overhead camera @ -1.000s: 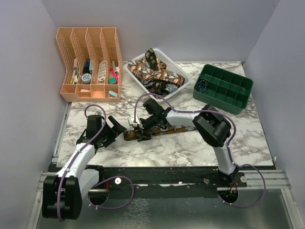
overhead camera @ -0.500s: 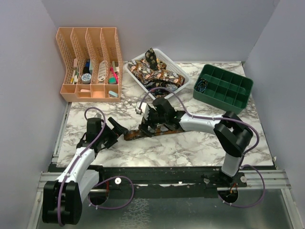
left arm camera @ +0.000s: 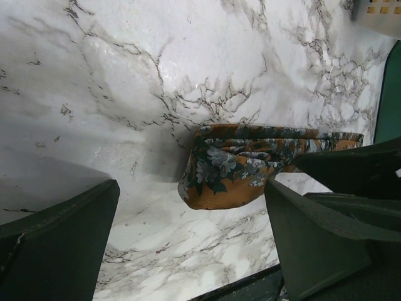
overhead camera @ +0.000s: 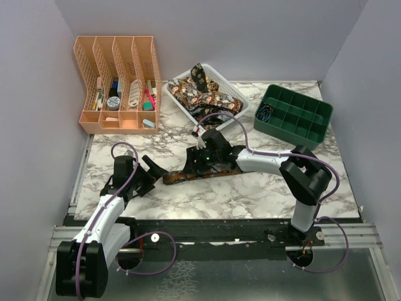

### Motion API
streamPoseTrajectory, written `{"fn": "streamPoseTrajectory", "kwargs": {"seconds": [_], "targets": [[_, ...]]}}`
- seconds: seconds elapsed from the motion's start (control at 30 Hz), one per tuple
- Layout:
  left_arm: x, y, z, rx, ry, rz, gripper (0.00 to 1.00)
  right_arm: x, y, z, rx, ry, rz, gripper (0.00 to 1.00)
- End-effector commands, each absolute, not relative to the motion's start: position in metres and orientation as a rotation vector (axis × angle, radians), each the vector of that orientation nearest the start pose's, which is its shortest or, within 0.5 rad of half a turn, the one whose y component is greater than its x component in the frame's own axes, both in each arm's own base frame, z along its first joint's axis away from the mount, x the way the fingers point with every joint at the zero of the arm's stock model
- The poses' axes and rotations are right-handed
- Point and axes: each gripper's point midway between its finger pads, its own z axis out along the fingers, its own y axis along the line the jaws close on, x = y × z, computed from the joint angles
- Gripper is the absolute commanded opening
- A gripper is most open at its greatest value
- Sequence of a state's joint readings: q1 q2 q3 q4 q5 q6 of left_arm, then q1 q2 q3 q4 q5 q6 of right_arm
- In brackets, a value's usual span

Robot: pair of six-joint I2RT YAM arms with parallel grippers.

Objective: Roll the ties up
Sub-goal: Roll the tie at the center of the board.

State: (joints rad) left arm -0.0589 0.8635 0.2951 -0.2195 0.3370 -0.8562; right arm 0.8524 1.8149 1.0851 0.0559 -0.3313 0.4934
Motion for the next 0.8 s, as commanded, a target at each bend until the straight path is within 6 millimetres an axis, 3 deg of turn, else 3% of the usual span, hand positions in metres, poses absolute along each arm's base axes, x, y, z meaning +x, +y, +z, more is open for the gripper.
{"fn": "streamPoseTrajectory", "kwargs": {"seconds": [0.0,0.23,0.53,0.77], "targets": [[0.221,-0.101,0.050,-0.805,2.338,-0.830,0.98,0.244,0.408,0.073,-0.503,2.441,1.115,0.54],[0.220,-0.101,0.047,-0.807,2.344,-0.832,0.97,0.243,0.413,0.067,-0.502,2.476,1.133,0.35],[0.218,-0.105,0.045,-0.807,2.355,-0.858,0.91,0.244,0.421,0.056,-0.509,2.528,1.140,0.29],[0.216,-0.107,0.044,-0.814,2.359,-0.875,0.89,0.244,0.409,0.035,-0.497,2.610,1.033,0.29]]}}
